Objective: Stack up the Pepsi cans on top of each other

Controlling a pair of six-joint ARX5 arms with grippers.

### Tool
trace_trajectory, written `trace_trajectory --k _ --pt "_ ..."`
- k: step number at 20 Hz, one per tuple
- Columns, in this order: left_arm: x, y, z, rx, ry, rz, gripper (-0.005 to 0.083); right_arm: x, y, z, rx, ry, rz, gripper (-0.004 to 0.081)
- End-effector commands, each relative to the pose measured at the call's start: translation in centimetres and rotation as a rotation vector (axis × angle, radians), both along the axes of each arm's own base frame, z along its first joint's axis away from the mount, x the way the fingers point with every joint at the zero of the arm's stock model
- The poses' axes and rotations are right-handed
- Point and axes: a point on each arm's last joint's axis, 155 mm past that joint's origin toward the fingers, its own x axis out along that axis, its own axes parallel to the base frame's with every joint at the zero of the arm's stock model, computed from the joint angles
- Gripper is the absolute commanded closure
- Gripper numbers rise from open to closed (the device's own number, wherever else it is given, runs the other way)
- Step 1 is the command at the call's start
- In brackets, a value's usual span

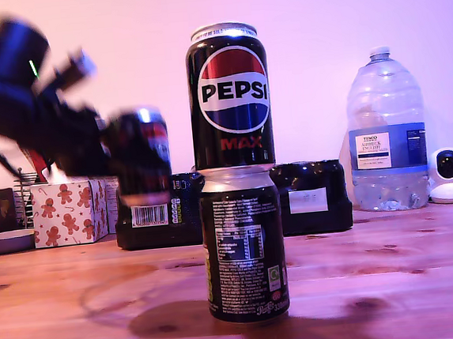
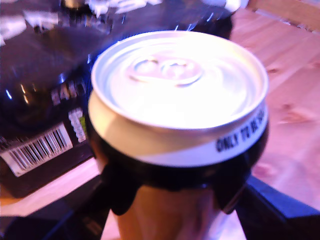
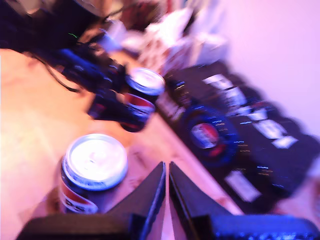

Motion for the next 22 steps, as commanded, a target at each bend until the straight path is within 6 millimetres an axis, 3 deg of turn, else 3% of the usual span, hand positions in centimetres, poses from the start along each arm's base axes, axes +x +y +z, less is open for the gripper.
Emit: trace_trajectory --k 1,8,13,22 --pt "-0.8 0.0 2.4 -0.008 -0.018 -0.021 0.0384 -0.1 -1.1 0.5 0.004 -0.008 -0.029 0.078" --pt "-5.1 0.6 9.6 0.016 -0.035 -0.059 0.0384 -2.6 -4.2 2.2 0.038 -0.053 -0.066 0.078" --pt "-8.3 -0.7 14.0 0.005 -0.055 -0.118 0.0384 -3.4 -5.1 2.5 0.075 -0.043 -0.086 0.078" --pt "-14.1 -1.7 16.3 0.043 0.003 -0.193 0.0384 -4.3 -6.8 1.3 0.139 0.101 -0.183 0.078"
